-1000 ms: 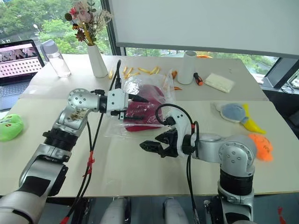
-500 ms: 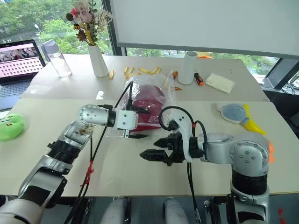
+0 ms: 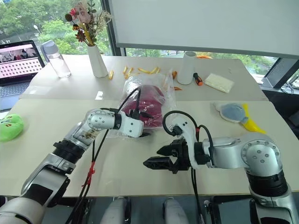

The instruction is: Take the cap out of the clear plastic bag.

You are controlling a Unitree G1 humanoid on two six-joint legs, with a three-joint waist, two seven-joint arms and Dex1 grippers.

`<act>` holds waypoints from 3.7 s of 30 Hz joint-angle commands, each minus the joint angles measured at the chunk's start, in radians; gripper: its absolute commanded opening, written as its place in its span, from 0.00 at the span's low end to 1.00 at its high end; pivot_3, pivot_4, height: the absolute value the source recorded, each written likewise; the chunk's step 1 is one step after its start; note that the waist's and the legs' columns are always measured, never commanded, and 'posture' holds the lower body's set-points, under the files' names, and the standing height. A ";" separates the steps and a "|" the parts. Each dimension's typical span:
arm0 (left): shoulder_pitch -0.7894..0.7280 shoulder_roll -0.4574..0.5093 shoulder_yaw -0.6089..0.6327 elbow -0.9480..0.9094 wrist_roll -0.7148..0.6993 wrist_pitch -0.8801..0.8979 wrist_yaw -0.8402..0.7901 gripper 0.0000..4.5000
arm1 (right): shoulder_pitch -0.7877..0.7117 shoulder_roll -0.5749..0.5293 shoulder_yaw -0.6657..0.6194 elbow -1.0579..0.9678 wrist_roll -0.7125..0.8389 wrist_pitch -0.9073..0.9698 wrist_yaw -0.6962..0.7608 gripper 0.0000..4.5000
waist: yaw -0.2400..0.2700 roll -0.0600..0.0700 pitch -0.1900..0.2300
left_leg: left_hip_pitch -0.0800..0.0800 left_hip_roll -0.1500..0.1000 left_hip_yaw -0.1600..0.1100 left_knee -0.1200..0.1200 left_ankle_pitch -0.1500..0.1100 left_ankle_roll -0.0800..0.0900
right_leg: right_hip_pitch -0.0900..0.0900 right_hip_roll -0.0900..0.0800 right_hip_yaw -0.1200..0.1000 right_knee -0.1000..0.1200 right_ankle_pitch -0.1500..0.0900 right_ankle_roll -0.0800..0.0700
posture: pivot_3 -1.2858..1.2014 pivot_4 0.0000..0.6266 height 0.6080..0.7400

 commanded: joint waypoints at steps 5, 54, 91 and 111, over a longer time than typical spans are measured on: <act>-0.051 0.032 0.020 0.060 0.052 -0.037 0.075 0.11 | -0.019 -0.107 0.075 -0.005 0.123 -0.141 -0.073 1.00 | 0.000 0.000 0.000 | 0.000 0.000 0.000 0.000 0.000 0.000 | 0.000 0.000 0.000 0.000 0.000 0.000 | 0.52 0.24 0.92; -0.191 -0.138 0.088 0.041 -0.109 0.138 0.031 0.00 | -0.098 0.619 -0.131 0.622 -0.357 -0.506 -0.286 0.18 | 0.002 0.000 0.000 | 0.000 0.000 -0.001 0.000 0.000 0.000 | 0.001 0.000 0.000 -0.001 0.001 0.001 | 0.52 0.24 0.92; -0.126 -0.172 0.051 0.107 -0.110 0.087 -0.007 0.00 | 0.625 -0.453 -0.560 -0.228 0.084 -0.020 0.356 0.01 | 0.005 0.001 -0.001 | 0.005 -0.001 -0.002 0.002 -0.001 0.002 | 0.009 -0.001 -0.001 -0.003 -0.004 0.008 | 0.52 0.24 0.92; 0.129 0.031 0.058 -0.087 -0.077 0.223 -0.086 0.00 | 0.454 -0.397 -0.778 0.042 -0.068 -0.357 0.475 0.01 | -0.001 0.000 -0.001 | 0.008 -0.002 -0.001 0.000 -0.002 0.002 | 0.011 -0.001 0.000 -0.005 -0.005 0.006 | 0.52 0.24 0.92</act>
